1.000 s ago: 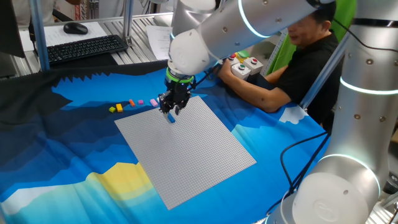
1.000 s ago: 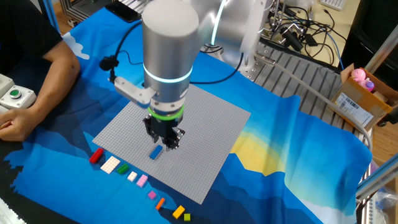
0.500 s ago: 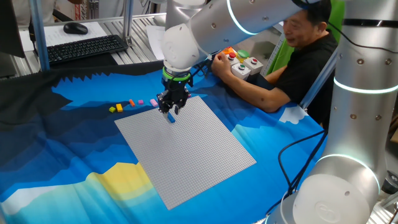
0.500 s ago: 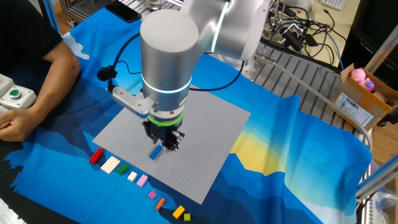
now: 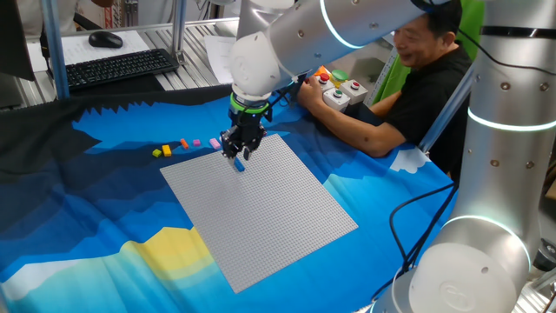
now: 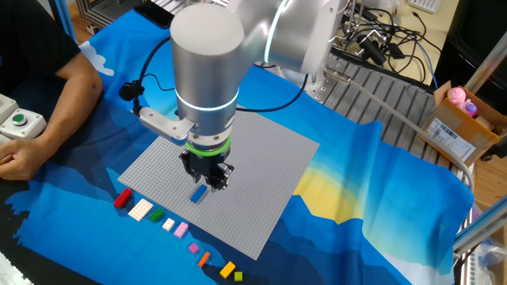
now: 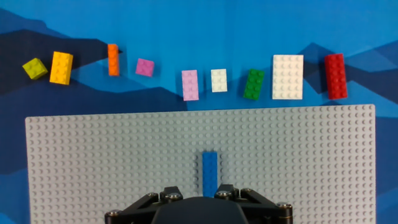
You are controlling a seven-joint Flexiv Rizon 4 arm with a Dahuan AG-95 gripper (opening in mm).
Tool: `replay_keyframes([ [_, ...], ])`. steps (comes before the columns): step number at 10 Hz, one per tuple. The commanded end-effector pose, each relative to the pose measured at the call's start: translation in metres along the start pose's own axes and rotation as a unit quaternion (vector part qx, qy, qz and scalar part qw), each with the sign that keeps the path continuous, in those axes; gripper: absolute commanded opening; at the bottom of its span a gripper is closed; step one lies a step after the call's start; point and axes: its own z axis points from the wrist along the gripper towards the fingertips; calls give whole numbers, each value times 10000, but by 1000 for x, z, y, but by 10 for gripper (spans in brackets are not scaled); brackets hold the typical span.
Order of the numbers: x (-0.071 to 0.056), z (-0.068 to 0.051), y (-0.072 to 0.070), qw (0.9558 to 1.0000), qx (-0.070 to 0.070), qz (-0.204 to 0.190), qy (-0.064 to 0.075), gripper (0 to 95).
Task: Stack small Lego blocks one on top of the other
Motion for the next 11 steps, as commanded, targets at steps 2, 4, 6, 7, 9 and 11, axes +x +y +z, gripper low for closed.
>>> replay_keyframes([
  [2,-4,10,-3,10000,-46,-23,-11,380],
  [4,-5,16,-3,10000,-69,-15,-59,380],
  [6,-9,18,-4,9999,-88,-37,-58,380],
  [7,-9,19,-4,9999,-96,-52,-57,380],
  [9,-10,20,-4,9999,-104,-71,-59,380],
  [11,-10,20,-4,9999,-106,-78,-59,380],
])
